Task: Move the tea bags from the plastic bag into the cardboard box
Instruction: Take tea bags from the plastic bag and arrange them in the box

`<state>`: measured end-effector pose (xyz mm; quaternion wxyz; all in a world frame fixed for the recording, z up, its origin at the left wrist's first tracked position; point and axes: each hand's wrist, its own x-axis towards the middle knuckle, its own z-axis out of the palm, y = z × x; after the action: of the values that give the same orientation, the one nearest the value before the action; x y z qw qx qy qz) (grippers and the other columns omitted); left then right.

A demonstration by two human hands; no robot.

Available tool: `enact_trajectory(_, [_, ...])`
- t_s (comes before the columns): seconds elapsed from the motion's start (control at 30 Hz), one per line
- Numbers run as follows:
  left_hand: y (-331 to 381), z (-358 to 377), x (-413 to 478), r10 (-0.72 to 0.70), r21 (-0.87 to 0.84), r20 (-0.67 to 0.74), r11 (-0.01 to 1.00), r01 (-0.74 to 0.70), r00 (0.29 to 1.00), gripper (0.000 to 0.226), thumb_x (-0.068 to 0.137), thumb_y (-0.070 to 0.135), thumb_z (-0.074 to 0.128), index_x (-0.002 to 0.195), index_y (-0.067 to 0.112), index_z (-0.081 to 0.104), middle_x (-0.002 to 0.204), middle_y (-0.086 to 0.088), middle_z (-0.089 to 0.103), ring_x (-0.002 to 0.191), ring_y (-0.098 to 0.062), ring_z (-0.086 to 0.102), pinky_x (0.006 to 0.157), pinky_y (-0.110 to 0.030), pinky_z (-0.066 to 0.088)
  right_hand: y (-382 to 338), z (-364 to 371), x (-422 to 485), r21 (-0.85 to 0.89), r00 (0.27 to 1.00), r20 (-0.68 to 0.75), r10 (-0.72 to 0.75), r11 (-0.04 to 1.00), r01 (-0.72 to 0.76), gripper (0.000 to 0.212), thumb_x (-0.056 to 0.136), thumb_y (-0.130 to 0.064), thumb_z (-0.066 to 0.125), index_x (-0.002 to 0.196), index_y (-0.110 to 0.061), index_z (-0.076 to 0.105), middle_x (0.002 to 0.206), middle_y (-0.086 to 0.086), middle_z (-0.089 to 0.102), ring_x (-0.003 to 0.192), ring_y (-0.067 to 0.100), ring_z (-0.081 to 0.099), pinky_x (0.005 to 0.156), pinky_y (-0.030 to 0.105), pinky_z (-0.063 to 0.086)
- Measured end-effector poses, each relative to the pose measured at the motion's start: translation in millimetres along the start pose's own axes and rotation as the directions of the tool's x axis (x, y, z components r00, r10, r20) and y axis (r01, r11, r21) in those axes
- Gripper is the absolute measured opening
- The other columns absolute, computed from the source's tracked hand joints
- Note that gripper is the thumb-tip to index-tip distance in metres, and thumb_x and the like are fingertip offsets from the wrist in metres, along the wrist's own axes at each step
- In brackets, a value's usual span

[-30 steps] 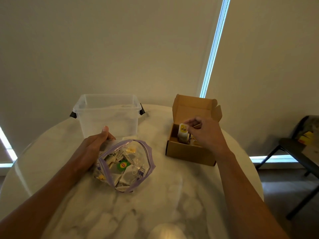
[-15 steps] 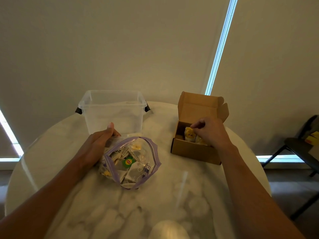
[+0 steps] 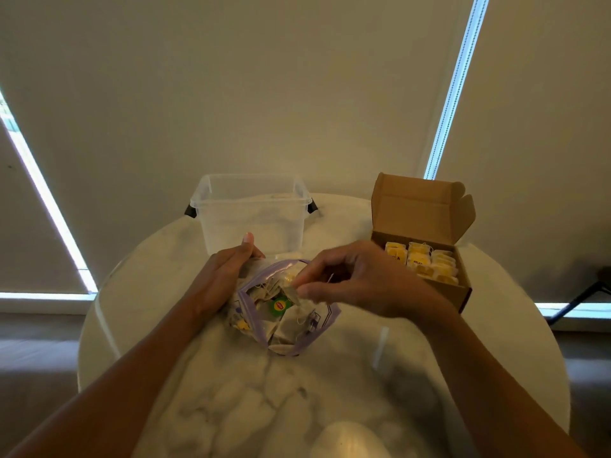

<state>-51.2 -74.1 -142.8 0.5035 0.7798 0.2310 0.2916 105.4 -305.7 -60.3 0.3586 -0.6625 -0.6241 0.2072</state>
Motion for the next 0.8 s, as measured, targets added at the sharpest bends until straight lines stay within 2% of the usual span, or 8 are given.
enact_trajectory(0.13, [0,0,0,0.019,0.021,0.004,1.000,-0.019,1.000,0.079,0.110,0.076,0.032,0.092,0.014,0.077,0.090,-0.006,0.079,0.087,-0.020,0.071,0.094,-0.046,0.052,0,38,12,-0.307,0.975,0.174,-0.135,0.934,0.184,0.025,0.098,-0.017,0.075,0.122,-0.023,0.080,0.116,-0.009,0.078,0.101,0.002,0.071,0.089,0.015,0.055])
enact_trajectory(0.27, [0,-1,0,-0.002,0.008,0.005,1.000,0.002,1.000,0.078,0.109,0.077,0.033,0.092,0.015,0.078,0.092,-0.005,0.081,0.091,-0.020,0.073,0.098,-0.047,0.054,7,49,20,-0.479,0.951,0.269,-0.153,0.835,0.270,0.036,0.101,-0.009,0.067,0.133,-0.025,0.072,0.133,-0.005,0.069,0.122,0.013,0.059,0.106,0.024,0.043])
enact_trajectory(0.37, [1,0,0,-0.005,0.014,-0.006,1.000,0.005,1.000,0.076,0.109,0.074,0.032,0.088,0.016,0.077,0.090,-0.003,0.080,0.088,-0.017,0.071,0.094,-0.043,0.052,6,50,20,-0.531,0.936,0.292,-0.196,0.781,0.329,0.037,0.099,-0.008,0.068,0.132,-0.023,0.072,0.130,-0.002,0.070,0.120,0.019,0.055,0.107,0.036,0.045])
enact_trajectory(0.47, [0,1,1,-0.005,0.005,-0.007,1.000,0.005,1.000,0.075,0.110,0.074,0.033,0.088,0.017,0.076,0.087,-0.001,0.078,0.085,-0.015,0.069,0.090,-0.041,0.051,4,45,18,-0.495,0.952,0.233,-0.197,0.819,0.291,0.039,0.099,-0.007,0.068,0.135,-0.023,0.072,0.134,-0.001,0.069,0.121,0.014,0.053,0.106,0.028,0.043])
enact_trajectory(0.57, [-1,0,1,-0.003,0.013,-0.004,1.000,0.003,1.000,0.076,0.110,0.074,0.032,0.090,0.017,0.077,0.088,-0.001,0.079,0.086,-0.016,0.070,0.090,-0.041,0.051,6,37,16,-0.431,0.965,0.138,-0.224,0.863,0.262,0.034,0.099,-0.012,0.071,0.130,-0.027,0.075,0.126,-0.005,0.069,0.106,0.002,0.051,0.091,0.015,0.046])
enact_trajectory(0.67, [-1,1,0,-0.002,0.015,-0.004,1.000,0.002,1.000,0.076,0.111,0.073,0.031,0.090,0.017,0.078,0.092,-0.004,0.081,0.092,-0.022,0.073,0.096,-0.046,0.054,11,31,13,-0.367,0.961,0.025,-0.276,0.892,0.265,0.028,0.098,-0.014,0.075,0.123,-0.026,0.078,0.122,-0.008,0.069,0.106,0.005,0.061,0.083,0.015,0.055])
enact_trajectory(0.73, [-1,1,0,0.001,0.018,-0.010,1.000,0.000,1.000,0.076,0.111,0.073,0.031,0.091,0.017,0.078,0.094,-0.005,0.081,0.095,-0.025,0.075,0.099,-0.047,0.055,11,28,11,-0.286,0.951,-0.056,-0.303,0.918,0.276,0.023,0.096,-0.015,0.077,0.117,-0.025,0.081,0.116,-0.009,0.069,0.101,0.006,0.065,0.075,0.013,0.054])
enact_trajectory(0.8, [-1,1,0,-0.006,0.021,-0.016,1.000,0.006,1.000,0.076,0.110,0.074,0.030,0.090,0.019,0.078,0.095,-0.004,0.081,0.097,-0.026,0.076,0.099,-0.047,0.055,8,25,8,-0.180,0.946,-0.119,-0.302,0.943,0.279,0.019,0.094,-0.018,0.080,0.112,-0.024,0.082,0.111,-0.008,0.068,0.096,0.013,0.067,0.072,0.018,0.056])
